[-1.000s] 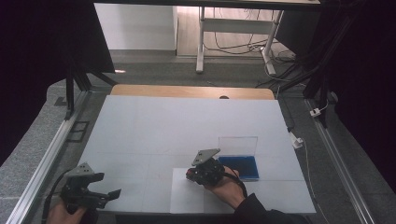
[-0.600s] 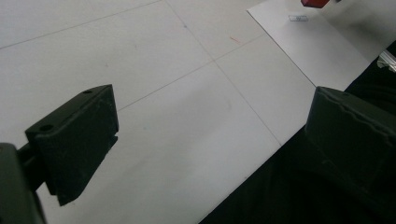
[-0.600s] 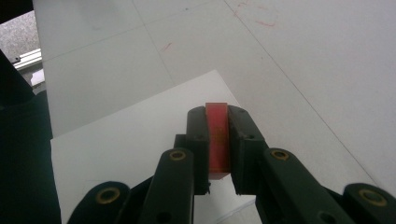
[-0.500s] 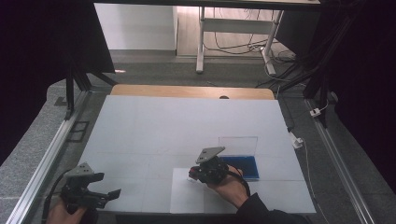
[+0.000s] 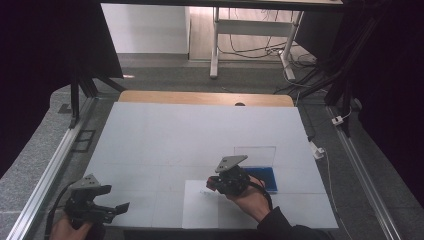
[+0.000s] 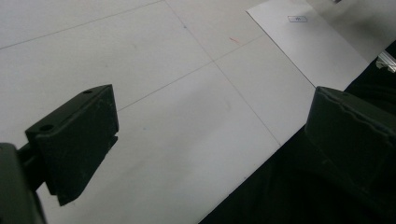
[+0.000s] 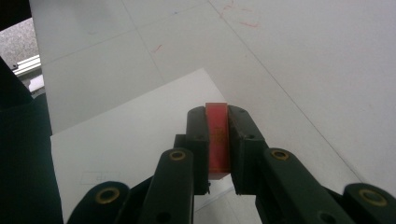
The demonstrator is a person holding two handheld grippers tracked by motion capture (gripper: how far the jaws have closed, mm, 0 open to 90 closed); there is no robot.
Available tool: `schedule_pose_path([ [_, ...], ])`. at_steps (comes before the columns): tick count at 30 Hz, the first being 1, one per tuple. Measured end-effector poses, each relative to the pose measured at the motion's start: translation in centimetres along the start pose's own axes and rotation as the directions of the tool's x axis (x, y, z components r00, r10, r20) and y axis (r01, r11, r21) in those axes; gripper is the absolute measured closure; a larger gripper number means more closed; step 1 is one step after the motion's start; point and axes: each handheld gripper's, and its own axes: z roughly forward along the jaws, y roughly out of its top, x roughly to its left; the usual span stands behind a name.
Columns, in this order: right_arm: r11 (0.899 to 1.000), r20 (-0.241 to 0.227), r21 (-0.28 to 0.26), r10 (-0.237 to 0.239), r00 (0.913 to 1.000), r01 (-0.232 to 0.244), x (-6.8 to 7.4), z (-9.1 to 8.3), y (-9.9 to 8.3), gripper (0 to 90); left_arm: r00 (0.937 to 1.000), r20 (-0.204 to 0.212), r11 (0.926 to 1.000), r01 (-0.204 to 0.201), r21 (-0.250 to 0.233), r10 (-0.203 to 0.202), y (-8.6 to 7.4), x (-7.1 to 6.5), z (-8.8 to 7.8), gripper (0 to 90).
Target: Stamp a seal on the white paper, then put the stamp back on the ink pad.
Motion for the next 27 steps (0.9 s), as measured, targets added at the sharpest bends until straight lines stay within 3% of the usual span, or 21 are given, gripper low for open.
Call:
schedule_pose_path([
  [15,0.999,0.056,-0.005,0.049,0.9972,-0.049,-1.6,-2.0,-0.9,79.2,1.0000,0.001,1.0000,-0.001,-0.003,0.001,0.0,0.0,0.0,3.0],
  [27,0.994,0.128,-0.001,0.107,0.9860,-0.108,-3.5,-4.0,-2.4,79.2,1.0000,0.001,1.0000,0.000,-0.002,0.000,0.0,0.0,0.0,3.0],
])
